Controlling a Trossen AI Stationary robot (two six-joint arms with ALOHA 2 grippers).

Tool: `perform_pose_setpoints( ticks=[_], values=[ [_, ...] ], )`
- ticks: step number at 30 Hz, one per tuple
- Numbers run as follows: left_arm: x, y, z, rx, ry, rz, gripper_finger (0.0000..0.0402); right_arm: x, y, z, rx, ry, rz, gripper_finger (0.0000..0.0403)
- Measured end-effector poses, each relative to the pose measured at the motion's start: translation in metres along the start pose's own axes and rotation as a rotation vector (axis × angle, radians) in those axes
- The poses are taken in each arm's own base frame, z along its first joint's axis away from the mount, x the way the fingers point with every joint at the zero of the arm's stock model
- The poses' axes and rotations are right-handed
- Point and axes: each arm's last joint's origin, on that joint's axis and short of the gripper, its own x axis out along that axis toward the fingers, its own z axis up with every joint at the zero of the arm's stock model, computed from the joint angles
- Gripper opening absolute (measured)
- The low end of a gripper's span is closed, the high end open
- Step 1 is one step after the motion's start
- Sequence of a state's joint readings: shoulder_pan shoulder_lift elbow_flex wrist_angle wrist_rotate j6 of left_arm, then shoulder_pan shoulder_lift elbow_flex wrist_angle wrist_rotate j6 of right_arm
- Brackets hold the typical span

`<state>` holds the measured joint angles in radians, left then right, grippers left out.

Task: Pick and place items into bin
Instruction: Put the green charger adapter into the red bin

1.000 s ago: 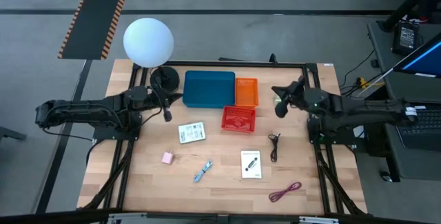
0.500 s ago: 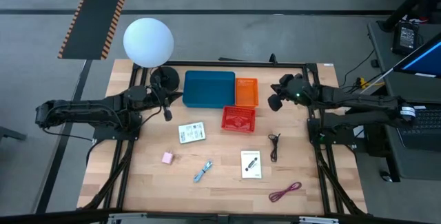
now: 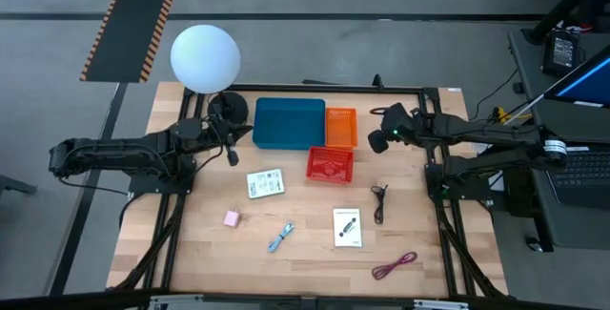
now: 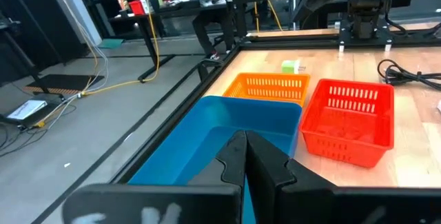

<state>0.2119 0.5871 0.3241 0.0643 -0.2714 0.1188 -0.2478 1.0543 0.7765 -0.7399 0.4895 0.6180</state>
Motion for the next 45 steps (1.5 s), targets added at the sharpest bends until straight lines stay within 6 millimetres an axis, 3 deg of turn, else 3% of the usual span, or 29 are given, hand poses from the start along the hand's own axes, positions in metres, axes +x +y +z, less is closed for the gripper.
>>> perform_pose_setpoints(
  ticks=[9, 21, 28, 37, 45],
  values=[
    [0.000, 0.000, -0.001, 0.001, 0.005, 0.000, 0.0003, 0.001, -0.002, 0.000, 0.023, -0.006, -0.025, 0.0019],
    [0.000, 0.000, -0.001, 0.002, 0.008, -0.001, 0.0003, 0.020, -0.014, -0.020, 0.129, 0.061, -0.096, 0.0149],
    [0.000, 0.000, -0.001, 0.002, 0.009, -0.001, 0.0003, 0.025, -0.014, -0.024, 0.164, 0.055, -0.087, 0.0201],
    [0.000, 0.000, -0.001, 0.003, 0.010, -0.001, 0.0004, 0.048, -0.014, -0.045, 0.189, 0.134, -0.149, 0.0211],
    [0.000, 0.000, -0.001, 0.003, 0.010, -0.001, 0.0004, 0.067, -0.003, -0.046, 0.182, 0.140, -0.154, 0.0210]
  ],
)
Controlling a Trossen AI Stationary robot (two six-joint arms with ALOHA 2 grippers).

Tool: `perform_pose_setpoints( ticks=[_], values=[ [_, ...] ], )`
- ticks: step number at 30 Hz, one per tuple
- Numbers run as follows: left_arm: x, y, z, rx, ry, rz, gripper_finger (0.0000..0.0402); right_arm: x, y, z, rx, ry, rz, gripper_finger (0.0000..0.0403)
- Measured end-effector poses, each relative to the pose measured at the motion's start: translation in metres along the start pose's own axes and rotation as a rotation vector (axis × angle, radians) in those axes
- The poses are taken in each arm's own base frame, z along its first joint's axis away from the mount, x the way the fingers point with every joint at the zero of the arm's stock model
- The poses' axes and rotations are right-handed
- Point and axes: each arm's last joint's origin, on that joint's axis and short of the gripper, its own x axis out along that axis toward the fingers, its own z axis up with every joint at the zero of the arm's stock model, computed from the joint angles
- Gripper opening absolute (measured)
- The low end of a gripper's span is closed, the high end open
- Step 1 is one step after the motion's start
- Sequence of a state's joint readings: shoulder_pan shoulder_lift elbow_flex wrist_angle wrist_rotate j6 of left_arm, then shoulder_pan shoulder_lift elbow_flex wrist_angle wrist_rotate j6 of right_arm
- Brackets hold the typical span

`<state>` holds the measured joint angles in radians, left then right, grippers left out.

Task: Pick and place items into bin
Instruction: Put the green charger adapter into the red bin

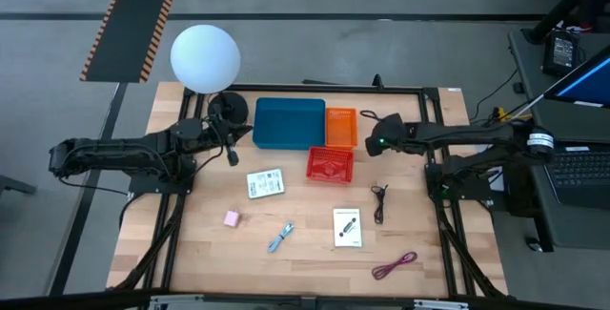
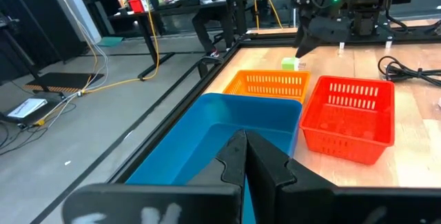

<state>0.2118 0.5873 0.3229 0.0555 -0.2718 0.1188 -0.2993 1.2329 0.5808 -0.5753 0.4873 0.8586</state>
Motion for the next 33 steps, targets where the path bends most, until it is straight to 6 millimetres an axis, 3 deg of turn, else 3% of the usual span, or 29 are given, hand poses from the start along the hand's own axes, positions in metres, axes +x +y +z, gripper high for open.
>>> perform_pose_setpoints(
  ticks=[17, 33],
  values=[
    [0.000, 0.000, 0.000, 0.000, 0.000, 0.000, 0.0004, 0.037, 0.002, 0.006, 0.023, 0.041, -0.090, 0.0210],
    [0.000, 0.000, -0.001, 0.002, 0.007, -0.001, 0.0004, 0.042, 0.002, 0.006, 0.005, 0.074, -0.076, 0.0210]
  ],
)
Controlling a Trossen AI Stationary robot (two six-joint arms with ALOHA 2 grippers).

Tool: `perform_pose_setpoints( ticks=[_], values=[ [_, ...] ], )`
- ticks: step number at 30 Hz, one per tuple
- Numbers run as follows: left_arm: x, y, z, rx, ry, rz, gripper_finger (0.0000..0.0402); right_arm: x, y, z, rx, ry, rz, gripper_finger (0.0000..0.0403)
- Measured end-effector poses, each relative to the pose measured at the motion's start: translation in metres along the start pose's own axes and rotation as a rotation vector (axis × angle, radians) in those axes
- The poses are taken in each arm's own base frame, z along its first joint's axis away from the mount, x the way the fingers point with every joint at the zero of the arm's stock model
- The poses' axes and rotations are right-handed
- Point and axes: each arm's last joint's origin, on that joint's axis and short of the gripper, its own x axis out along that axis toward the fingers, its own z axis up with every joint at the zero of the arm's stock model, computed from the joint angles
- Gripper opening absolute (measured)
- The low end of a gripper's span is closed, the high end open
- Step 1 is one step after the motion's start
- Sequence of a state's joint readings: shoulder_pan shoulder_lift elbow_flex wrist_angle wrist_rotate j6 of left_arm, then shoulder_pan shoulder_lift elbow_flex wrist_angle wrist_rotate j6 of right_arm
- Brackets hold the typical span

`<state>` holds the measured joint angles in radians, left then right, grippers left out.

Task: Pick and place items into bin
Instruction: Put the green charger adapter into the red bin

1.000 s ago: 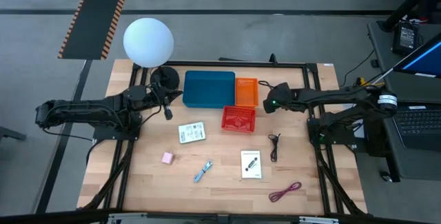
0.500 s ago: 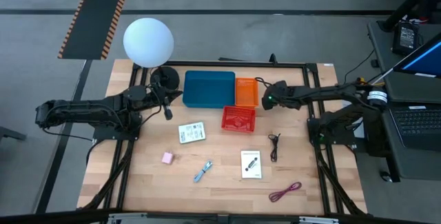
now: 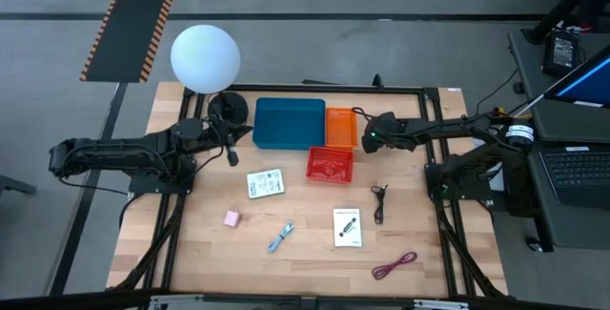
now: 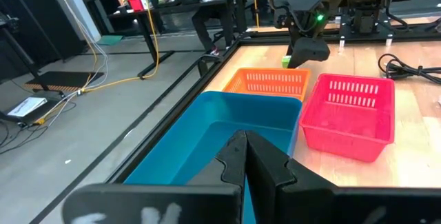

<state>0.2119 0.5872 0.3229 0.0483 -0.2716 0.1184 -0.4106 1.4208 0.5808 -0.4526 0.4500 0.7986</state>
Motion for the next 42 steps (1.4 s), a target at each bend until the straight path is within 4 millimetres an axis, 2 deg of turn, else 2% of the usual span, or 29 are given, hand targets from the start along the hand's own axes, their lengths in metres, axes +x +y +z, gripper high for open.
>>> perform_pose_setpoints(
  ticks=[18, 22, 28, 38, 42],
  values=[
    [0.000, 0.000, 0.000, -0.003, 0.000, -0.001, 0.0004, 0.000, 0.001, -0.001, -0.090, 0.042, 0.044, 0.0208],
    [0.000, 0.000, 0.000, -0.003, 0.000, -0.001, 0.0004, 0.000, 0.001, -0.001, -0.114, 0.041, 0.045, 0.0187],
    [0.000, 0.000, 0.000, -0.012, 0.000, -0.001, 0.0004, 0.000, 0.001, -0.001, -0.152, 0.034, 0.047, 0.0120],
    [0.000, 0.000, 0.000, -0.027, 0.000, -0.001, 0.0004, -0.002, 0.004, 0.000, -0.193, 0.047, 0.103, 0.0119],
    [0.000, 0.000, 0.000, -0.027, 0.000, -0.001, 0.0004, -0.010, 0.005, 0.006, -0.204, 0.028, 0.138, 0.0119]
  ],
)
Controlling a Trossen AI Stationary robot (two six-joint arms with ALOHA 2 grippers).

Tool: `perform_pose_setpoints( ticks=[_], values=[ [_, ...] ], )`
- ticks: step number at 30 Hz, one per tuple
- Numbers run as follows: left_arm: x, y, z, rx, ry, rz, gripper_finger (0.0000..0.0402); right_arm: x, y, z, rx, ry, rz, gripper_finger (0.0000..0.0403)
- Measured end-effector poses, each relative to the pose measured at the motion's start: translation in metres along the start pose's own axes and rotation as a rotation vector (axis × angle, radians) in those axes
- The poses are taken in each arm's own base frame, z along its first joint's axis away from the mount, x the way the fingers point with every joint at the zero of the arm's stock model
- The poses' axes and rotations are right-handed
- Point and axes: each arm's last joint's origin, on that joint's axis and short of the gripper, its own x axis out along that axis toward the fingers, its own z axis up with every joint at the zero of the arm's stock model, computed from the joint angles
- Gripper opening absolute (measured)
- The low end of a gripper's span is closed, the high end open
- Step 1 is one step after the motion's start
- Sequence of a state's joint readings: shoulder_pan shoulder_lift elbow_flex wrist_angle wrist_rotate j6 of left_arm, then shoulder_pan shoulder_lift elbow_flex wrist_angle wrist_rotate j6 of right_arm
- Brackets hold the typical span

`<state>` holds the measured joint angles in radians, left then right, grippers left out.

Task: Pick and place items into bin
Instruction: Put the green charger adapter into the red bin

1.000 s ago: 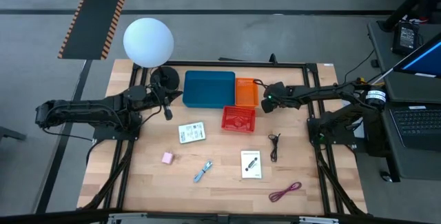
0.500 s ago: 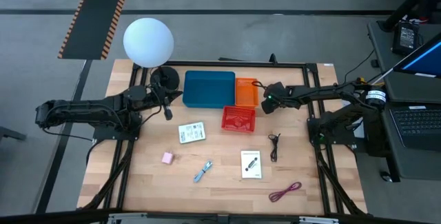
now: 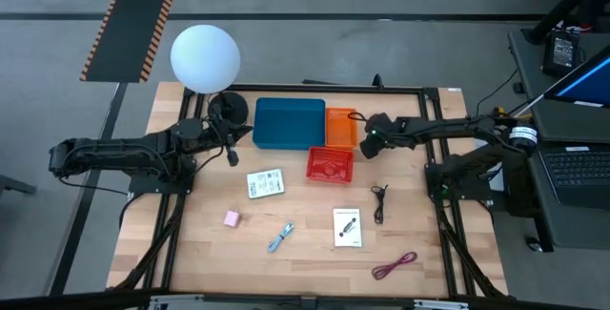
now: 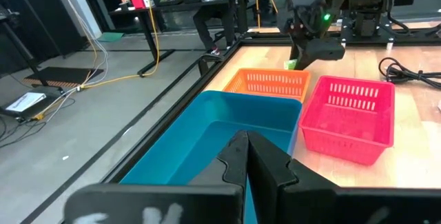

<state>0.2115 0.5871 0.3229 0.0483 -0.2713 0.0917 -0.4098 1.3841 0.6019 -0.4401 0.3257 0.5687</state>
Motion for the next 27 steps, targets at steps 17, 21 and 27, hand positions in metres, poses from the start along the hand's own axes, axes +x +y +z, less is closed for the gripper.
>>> perform_pose_setpoints(
  ticks=[17, 21, 27],
  values=[
    [0.000, 0.000, 0.000, 0.000, 0.000, -0.002, 0.0004, -0.085, 0.013, 0.027, -0.153, -0.454, 0.375, 0.0119],
    [0.000, 0.000, 0.000, 0.000, 0.000, -0.002, 0.0004, -0.095, 0.022, 0.024, -0.225, -0.582, 0.511, 0.0119],
    [0.000, 0.000, 0.000, 0.000, 0.000, -0.001, 0.0004, -0.087, 0.035, 0.007, -0.363, -0.746, 0.687, 0.0119]
  ],
)
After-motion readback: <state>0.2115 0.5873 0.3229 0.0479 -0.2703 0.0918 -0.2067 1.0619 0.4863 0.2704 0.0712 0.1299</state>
